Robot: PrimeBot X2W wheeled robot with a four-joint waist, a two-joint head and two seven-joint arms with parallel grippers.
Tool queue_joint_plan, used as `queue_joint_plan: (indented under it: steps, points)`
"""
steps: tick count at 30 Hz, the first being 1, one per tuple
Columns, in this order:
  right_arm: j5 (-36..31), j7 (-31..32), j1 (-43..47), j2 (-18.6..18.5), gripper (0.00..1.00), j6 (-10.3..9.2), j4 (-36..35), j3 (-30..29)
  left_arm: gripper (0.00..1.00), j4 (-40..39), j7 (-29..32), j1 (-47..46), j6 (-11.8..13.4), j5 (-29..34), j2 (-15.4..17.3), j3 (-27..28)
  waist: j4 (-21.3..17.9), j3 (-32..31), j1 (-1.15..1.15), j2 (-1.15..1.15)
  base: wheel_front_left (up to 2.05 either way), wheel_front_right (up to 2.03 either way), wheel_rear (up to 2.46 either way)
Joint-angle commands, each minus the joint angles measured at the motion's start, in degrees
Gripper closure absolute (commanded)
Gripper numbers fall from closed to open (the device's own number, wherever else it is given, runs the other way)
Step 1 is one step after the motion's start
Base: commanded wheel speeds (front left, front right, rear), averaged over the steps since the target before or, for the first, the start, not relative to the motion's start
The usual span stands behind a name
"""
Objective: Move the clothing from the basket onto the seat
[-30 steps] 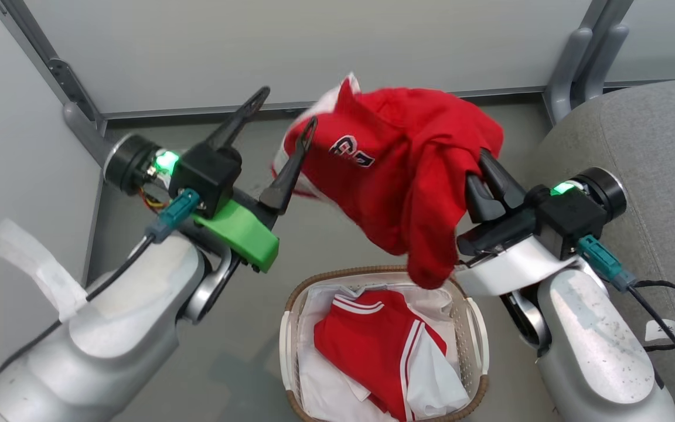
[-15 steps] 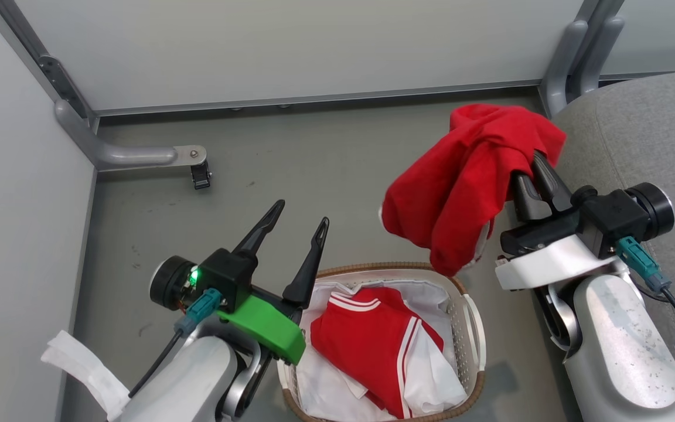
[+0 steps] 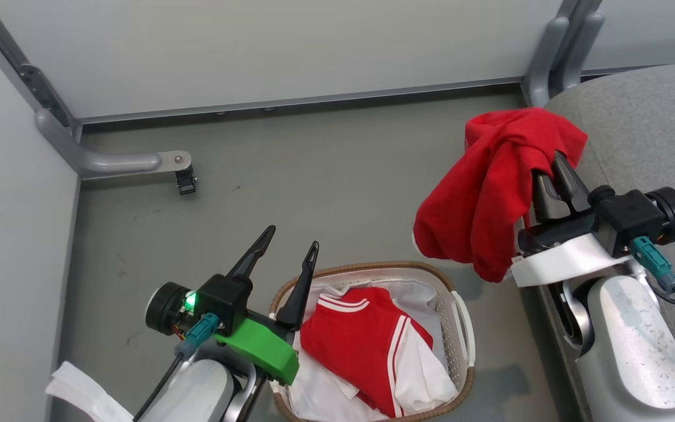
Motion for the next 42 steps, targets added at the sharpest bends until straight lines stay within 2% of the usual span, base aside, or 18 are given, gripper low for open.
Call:
queue_joint_plan:
  steps: [1, 12, 17, 21, 25, 31, 39, 42]
  points:
    - [-0.4, -0.1, 0.7, -0.2, 1.0, -0.06, -0.2, -0.2, 0.0, 0.2, -0.1, 0.9, -0.3, 1.0, -0.2, 0.5, -2.4, 0.9, 0.0, 0.67, 0.0, 0.0, 0.0]
    - [2.6, -0.1, 1.2, -0.2, 1.0, -0.06, -0.3, -1.1, 0.0, 1.5, -0.1, -1.7, -2.9, 6.2, -0.7, 1.3, -18.3, 6.8, 0.0, 0.67, 0.0, 0.0, 0.0]
    - [4.1, -0.1, 1.3, -0.1, 1.0, -0.07, -0.1, -2.2, 0.0, 2.3, -0.1, -3.4, -3.8, 7.6, -0.3, 0.2, -24.0, 9.0, 0.0, 0.67, 0.0, 0.0, 0.0]
    - [5.1, -0.1, 1.6, -0.1, 1.0, -0.07, 0.3, -3.0, 0.0, 3.2, -0.1, -4.6, -4.3, 8.1, 0.0, -0.8, -26.8, 10.3, 0.0, 0.67, 0.0, 0.0, 0.0]
    - [5.3, -0.1, 0.7, 0.0, 1.0, -0.07, 0.7, -4.0, 0.0, 3.7, 0.0, -6.2, -4.8, 8.3, -0.1, -1.7, -27.3, 11.9, 0.0, 0.67, 0.0, 0.0, 0.0]
    - [3.1, -0.1, -6.2, -0.1, 1.0, -0.07, 1.2, -5.1, 0.0, 3.1, 0.5, -8.9, -5.0, 8.8, 0.9, -2.1, -26.9, 14.9, 0.0, 0.67, 0.0, 0.0, 0.0]
    - [-4.2, -0.1, -24.2, -0.4, 1.0, -0.07, 2.1, -12.7, 0.0, 0.2, 2.9, -12.7, -4.5, 9.7, 3.0, -1.6, -21.9, 21.9, 0.0, 0.67, 0.0, 0.0, 0.0]
    - [-6.4, -0.1, -31.0, -3.6, 1.0, -0.07, 3.1, -16.2, 0.0, -1.4, 3.8, -14.3, -4.4, 10.2, 3.3, -1.8, -19.0, 24.6, 0.0, 0.67, 0.0, 0.0, 0.0]
